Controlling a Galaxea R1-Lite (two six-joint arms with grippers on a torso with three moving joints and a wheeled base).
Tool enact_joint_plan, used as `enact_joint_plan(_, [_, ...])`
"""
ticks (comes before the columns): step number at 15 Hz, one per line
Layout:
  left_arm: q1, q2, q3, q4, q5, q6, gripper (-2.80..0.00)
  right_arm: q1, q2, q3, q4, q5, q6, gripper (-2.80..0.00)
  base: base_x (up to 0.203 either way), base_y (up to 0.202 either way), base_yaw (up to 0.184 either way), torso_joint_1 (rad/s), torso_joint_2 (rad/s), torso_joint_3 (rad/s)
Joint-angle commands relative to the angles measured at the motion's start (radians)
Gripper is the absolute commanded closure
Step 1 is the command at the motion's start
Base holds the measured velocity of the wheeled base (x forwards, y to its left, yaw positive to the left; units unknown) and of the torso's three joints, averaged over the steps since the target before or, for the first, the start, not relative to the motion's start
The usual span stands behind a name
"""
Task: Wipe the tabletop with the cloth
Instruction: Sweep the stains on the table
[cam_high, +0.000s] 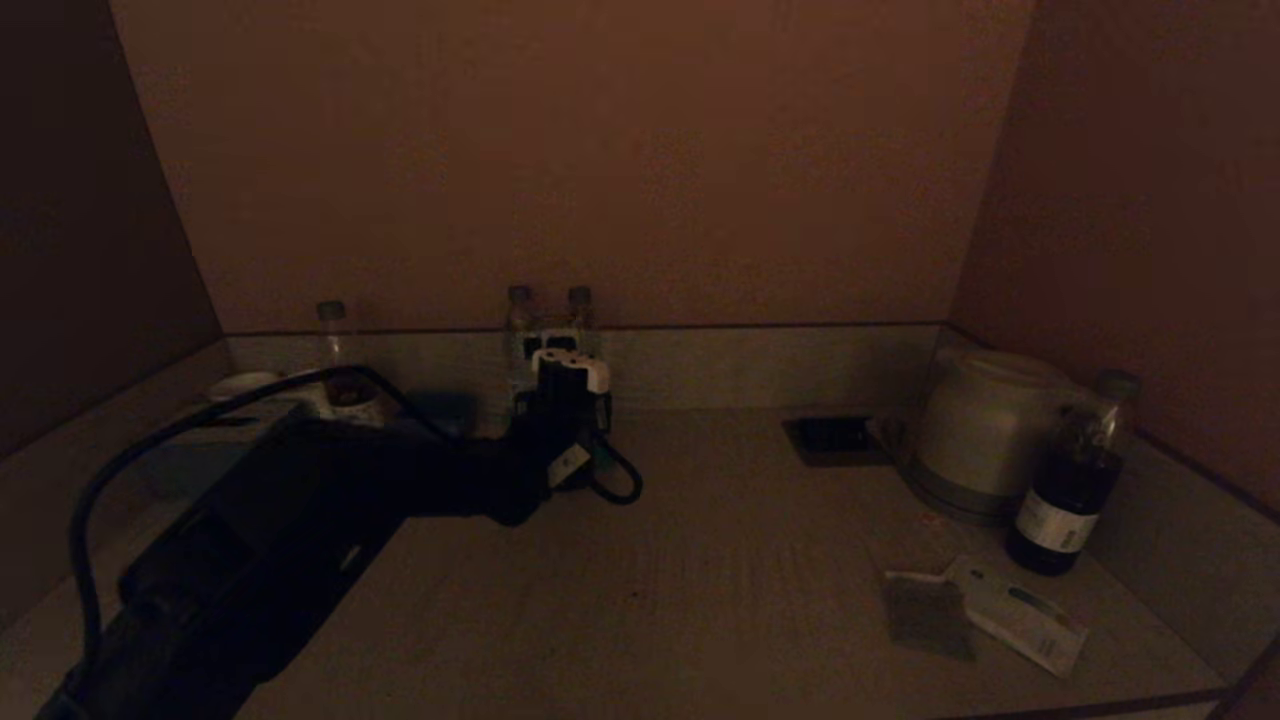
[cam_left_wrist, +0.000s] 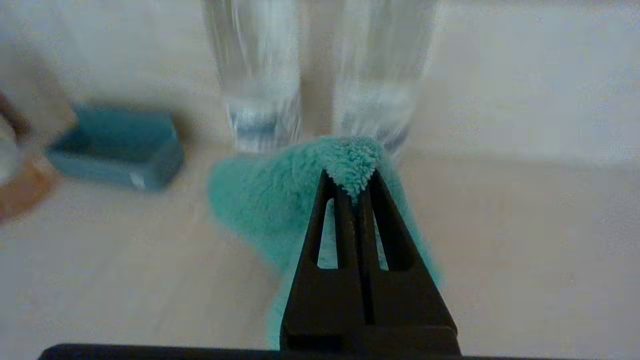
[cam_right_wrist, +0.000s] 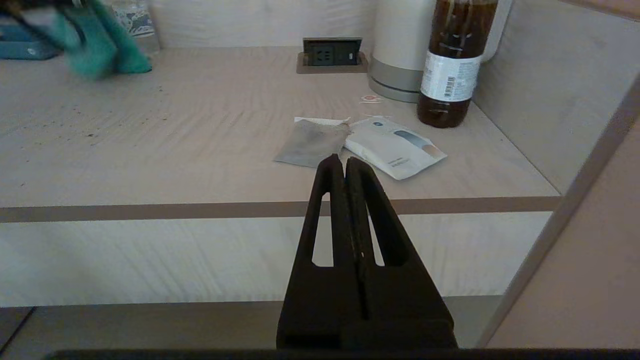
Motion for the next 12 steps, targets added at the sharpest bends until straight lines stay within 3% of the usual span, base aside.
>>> enact_joint_plan(1, [0.007,0.076,-0.005,0.0,0.012,-0.001,0.0,0.001,0.0,0.0,0.0,0.0,0.0,0.0,0.0,0.0,0.0,0.0,0.0,0.0])
enact_joint_plan(6, [-0.035,0.058,0.149,0.022,0.015,-0.005,0.0,0.001,0.0,0.0,0.0,0.0,0.0,0.0,0.0,0.0,0.0,0.0,0.0,0.0])
enact_joint_plan(12, [-0.186,-0.118,0.405,0.02,0.0,-0.068,0.0,0.001,0.0,0.0,0.0,0.0,0.0,0.0,0.0,0.0,0.0,0.0,0.0,0.0])
